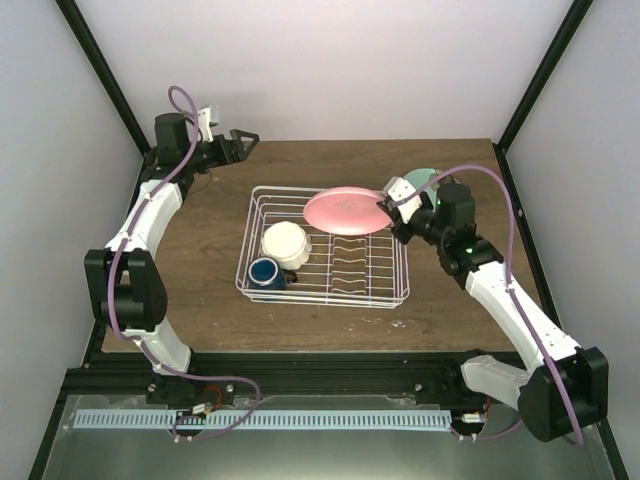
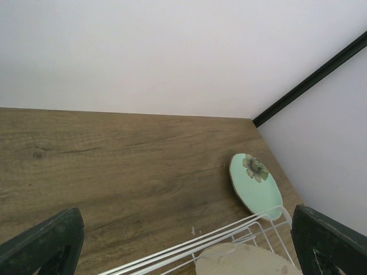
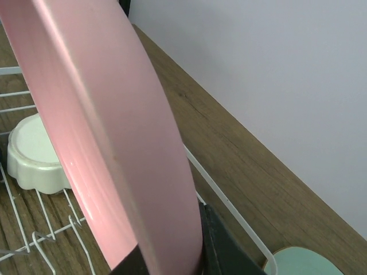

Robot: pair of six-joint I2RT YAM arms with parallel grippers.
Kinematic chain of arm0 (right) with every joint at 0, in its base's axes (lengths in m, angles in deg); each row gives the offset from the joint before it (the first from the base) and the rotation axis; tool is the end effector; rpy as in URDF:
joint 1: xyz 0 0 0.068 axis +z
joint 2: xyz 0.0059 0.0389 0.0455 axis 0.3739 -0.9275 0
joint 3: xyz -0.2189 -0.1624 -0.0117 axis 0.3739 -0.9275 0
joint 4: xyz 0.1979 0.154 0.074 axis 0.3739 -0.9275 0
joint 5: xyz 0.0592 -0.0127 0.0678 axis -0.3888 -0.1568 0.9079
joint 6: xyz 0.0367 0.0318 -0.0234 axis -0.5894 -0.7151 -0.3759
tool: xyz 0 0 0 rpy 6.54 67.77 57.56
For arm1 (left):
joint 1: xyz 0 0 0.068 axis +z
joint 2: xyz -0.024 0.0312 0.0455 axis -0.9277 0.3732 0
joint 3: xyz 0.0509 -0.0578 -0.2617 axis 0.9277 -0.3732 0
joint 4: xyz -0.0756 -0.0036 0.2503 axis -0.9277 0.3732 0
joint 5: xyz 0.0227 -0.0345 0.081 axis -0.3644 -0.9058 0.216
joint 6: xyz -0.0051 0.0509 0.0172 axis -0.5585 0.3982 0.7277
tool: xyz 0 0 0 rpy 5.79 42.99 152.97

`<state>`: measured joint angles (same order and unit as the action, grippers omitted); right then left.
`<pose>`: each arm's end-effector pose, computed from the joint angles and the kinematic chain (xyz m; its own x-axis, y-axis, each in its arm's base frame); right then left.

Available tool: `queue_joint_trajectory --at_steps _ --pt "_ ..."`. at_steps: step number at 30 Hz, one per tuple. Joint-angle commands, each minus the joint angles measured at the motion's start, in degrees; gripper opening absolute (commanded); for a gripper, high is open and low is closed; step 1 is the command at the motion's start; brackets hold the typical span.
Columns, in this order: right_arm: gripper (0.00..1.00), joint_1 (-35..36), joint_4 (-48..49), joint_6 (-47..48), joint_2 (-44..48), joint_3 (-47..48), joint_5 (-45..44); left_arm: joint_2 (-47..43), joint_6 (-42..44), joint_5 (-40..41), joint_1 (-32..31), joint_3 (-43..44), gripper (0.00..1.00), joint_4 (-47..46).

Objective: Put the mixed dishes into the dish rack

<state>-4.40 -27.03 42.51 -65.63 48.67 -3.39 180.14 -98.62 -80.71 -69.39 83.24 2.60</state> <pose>0.2376 0.0897 0.3143 0.0215 -0.4511 -0.8922 -0.7017 0.6288 -0.3349 0.4012 -0.0316 0.3383 -0.5627 -0.2637 -0.7835 0.4279 0.7180 -0.5489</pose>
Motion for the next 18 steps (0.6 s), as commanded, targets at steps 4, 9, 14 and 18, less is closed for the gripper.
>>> queue_joint_trajectory --at_steps 4,9,14,18 --pt "0.01 2.1 0.9 4.9 0.2 -2.5 -5.0 0.2 0.2 -0.5 0.1 -0.9 1.00 -1.8" --pt "0.01 2.6 1.2 7.0 -1.7 -3.0 -7.5 0.2 0.2 -0.4 0.1 -0.8 1.00 -1.5" --pt "0.01 2.7 6.2 7.2 -2.6 -4.6 -12.2 0.8 -0.4 -0.5 0.1 -0.5 1.00 -1.8" --pt "0.01 2.8 9.2 7.8 -3.4 -4.5 -14.6 1.2 -0.6 -0.6 0.1 -0.1 1.00 -2.0"
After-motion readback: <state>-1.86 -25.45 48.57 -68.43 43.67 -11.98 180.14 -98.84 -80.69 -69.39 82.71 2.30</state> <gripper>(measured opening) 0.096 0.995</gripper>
